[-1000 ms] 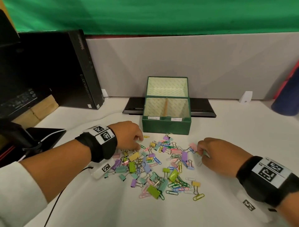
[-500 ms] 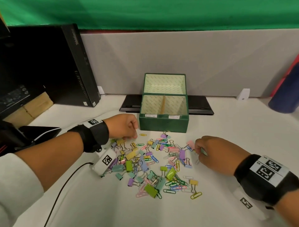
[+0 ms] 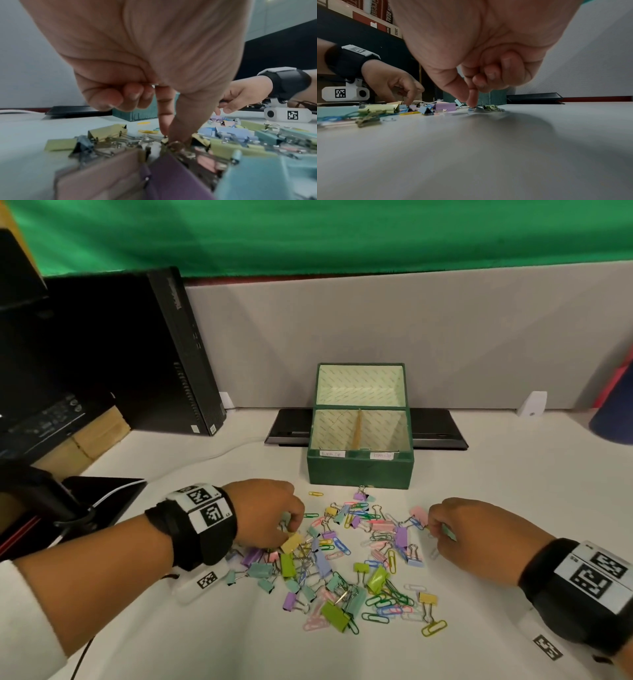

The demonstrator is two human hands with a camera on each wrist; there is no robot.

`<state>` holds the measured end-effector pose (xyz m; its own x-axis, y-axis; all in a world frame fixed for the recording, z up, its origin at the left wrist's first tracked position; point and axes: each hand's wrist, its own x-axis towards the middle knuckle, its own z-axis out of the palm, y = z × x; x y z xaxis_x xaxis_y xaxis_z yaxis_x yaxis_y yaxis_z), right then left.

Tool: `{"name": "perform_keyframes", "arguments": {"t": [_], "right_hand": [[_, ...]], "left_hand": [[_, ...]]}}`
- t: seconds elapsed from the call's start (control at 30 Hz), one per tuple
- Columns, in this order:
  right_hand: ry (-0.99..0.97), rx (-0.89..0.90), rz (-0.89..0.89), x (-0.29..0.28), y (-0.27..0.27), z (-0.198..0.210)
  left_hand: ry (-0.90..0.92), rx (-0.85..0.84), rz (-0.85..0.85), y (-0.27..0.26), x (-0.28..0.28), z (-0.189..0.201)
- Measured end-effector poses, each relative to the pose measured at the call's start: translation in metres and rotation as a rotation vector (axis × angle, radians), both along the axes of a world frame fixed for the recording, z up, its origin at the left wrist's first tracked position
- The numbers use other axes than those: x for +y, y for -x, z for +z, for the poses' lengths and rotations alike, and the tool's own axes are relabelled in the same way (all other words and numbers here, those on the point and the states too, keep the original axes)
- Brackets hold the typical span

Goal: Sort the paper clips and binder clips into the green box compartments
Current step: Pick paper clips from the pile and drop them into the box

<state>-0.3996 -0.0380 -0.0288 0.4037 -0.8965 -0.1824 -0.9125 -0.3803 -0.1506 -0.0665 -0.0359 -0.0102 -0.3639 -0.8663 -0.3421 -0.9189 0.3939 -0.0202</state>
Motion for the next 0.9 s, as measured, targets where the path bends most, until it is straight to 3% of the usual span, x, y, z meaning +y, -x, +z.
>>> {"name": "perform_keyframes", "arguments": {"t": [0.2,0.37,0.6,0.7,0.83,0.9], "right_hand": [[-0.009,0.008,-0.003,0.000,0.000,0.001],[-0.021,-0.010,0.015,0.000,-0.001,0.002],[-0.082,-0.009,0.054,-0.002,-0.004,0.006],[-0.123,-0.008,0.089,-0.002,-0.004,0.004],[-0.119,0.015,0.100,-0.001,-0.006,0.003],[-0.134,0.010,0.091,0.000,-0.007,0.004]], "left_hand": [[-0.027,0.173,0.089,-0.009,-0.011,0.008],[0.024,0.006,0.019,0.003,-0.027,0.002],[0.073,-0.075,-0.078,0.013,-0.033,-0.005],[0.068,-0.049,-0.032,0.009,-0.032,-0.010],[0.066,0.107,0.069,0.000,-0.038,-0.009],[0.060,0.045,0.066,-0.001,-0.040,-0.007]]}}
